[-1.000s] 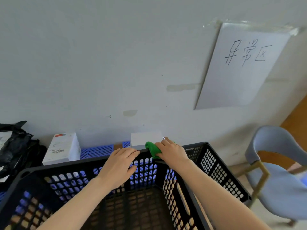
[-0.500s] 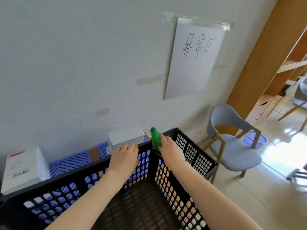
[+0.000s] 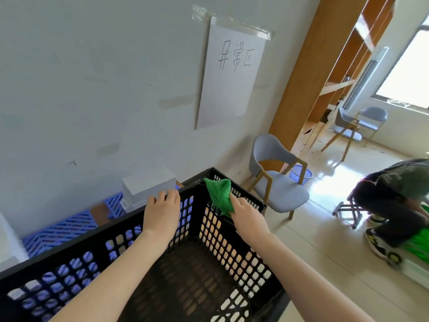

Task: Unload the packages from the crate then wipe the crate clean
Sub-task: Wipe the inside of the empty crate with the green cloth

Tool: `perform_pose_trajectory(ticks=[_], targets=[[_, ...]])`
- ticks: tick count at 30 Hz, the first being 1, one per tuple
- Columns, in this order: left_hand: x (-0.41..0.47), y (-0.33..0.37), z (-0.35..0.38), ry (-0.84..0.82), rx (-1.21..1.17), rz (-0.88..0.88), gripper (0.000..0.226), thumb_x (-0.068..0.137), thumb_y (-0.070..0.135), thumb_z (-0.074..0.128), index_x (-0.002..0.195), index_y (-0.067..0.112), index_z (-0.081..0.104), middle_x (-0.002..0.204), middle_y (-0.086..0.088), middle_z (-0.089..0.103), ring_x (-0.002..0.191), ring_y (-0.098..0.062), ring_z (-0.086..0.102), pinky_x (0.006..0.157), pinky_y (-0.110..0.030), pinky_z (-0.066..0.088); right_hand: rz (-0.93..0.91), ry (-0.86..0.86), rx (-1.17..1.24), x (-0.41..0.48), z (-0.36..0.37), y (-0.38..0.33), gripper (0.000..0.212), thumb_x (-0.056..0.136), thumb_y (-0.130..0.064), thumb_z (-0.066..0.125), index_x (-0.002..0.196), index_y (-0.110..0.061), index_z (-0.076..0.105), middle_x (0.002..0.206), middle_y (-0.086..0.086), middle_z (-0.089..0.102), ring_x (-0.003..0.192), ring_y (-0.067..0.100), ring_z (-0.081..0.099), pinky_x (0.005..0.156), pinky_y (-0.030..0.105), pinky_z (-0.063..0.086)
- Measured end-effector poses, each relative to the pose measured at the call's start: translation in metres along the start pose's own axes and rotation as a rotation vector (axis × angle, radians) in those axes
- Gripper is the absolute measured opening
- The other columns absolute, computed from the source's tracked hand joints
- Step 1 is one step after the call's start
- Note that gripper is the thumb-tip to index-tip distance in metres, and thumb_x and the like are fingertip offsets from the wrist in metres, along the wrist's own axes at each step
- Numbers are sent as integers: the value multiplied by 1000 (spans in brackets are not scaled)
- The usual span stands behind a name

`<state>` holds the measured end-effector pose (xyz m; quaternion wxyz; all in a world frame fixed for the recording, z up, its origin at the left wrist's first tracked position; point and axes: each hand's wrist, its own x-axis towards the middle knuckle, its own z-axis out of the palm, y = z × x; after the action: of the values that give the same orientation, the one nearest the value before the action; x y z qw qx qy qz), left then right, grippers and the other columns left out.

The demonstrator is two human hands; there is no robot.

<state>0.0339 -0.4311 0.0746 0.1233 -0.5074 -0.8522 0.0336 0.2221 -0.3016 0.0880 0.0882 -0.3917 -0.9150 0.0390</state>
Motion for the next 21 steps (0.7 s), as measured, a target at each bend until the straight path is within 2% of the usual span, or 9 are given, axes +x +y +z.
perform_pose_trajectory(ticks=[8,14,16,19,21], targets=[[-8,1,-5,8,-18,38,66,96,13,49,151,0,15,151,-14,31,129,-30,40,103,-38,37,33,-24,-5,4,-3,-9,56,100,-24,45,150,-19,21,128,4,50,102,25,59,75,35,50],[-8,-2,-2,12,-50,42,71,91,11,57,150,-1,19,149,-15,33,127,-31,43,104,-39,38,-2,-14,-46,32,4,-23,57,98,-19,49,148,-16,24,119,4,52,97,26,60,66,30,40],[-5,-10,2,19,-49,3,73,85,13,64,148,-1,29,142,-15,43,120,-30,50,98,-39,43,-25,-6,-23,45,7,-30,55,97,-19,49,147,-15,26,117,5,53,97,26,60,67,30,41],[3,-27,12,81,-87,-11,74,60,16,86,127,-1,59,115,-13,62,95,-30,62,79,-42,52,-59,-5,-1,65,11,-44,52,97,-23,50,145,-13,31,115,6,55,99,28,60,73,35,48],[7,-37,18,109,-106,15,72,52,15,89,118,0,65,105,-12,65,85,-30,63,72,-42,53,-53,0,12,80,15,-54,50,98,-27,50,143,-12,33,115,7,56,100,30,61,75,37,50]])
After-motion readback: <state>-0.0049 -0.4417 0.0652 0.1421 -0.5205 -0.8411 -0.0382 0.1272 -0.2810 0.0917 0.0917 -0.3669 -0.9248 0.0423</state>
